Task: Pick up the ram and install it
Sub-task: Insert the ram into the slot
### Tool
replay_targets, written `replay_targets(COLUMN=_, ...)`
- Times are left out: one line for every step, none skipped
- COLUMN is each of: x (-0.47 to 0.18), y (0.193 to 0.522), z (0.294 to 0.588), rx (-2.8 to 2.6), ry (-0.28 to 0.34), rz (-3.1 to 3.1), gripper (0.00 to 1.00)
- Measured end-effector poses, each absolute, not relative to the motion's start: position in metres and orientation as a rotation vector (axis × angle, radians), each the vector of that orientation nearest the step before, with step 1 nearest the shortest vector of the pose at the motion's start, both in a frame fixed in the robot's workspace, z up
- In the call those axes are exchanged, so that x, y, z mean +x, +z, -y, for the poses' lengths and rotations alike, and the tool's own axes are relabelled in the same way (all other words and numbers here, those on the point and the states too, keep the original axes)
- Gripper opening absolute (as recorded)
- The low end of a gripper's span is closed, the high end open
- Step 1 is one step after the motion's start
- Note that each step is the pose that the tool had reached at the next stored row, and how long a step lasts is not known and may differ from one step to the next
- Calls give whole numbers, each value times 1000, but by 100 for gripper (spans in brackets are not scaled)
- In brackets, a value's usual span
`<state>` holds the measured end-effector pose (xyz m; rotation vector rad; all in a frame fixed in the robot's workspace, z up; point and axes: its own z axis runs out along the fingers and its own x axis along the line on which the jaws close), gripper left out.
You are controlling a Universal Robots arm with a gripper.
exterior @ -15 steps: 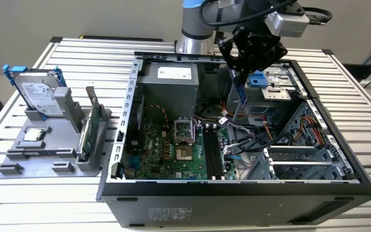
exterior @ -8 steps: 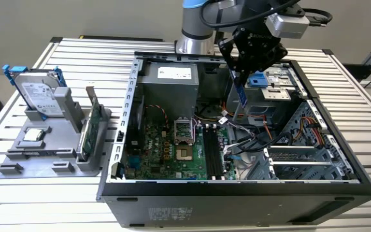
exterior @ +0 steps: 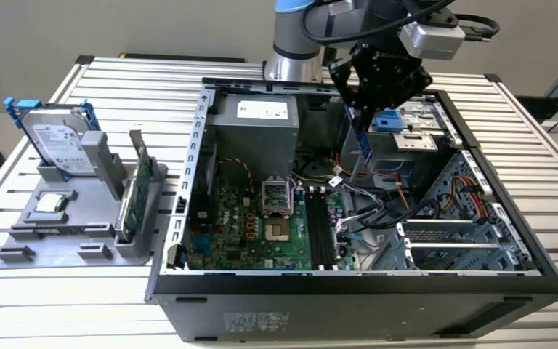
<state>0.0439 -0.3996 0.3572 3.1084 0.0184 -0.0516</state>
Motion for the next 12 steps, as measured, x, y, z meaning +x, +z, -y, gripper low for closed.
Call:
replay_targets(x=44, y=357, z=400, rx=3108, ry=-52, rz=-18, gripper=0)
replay_targets(x=44, y=357, z=400, rx=3108, ry=-52, rz=-18, gripper=0)
replay_targets(x=44, y=357, z=400, rx=3108, ry=-52, rz=-18, gripper=0)
replay_targets(x=44, y=356, z=400, rx=3108, ry=-52, rz=-18, gripper=0)
replay_targets(x=44, y=356, z=400, rx=3108, ry=-52, rz=-18, gripper=0)
replay_targets(x=44, y=356, z=400, rx=3108, ry=-52, rz=-18, gripper=0)
replay_targets(x=44, y=356, z=400, rx=3108, ry=-52, rz=-18, gripper=0)
replay_targets(x=44, y=356, z=400, rx=3108, ry=-52, rz=-18, gripper=0)
replay_targets(x=45, y=355, z=400, rx=3108, ry=-52, rz=-18, gripper=0)
replay_targets(x=45, y=355, z=400, rx=3108, ry=-52, rz=-18, gripper=0)
replay_targets(x=45, y=355, z=400, rx=3108, ry=-52, rz=-18, gripper=0)
replay_targets(x=46, y=352, z=400, rx=3108, ry=-52, rz=-18, gripper=0)
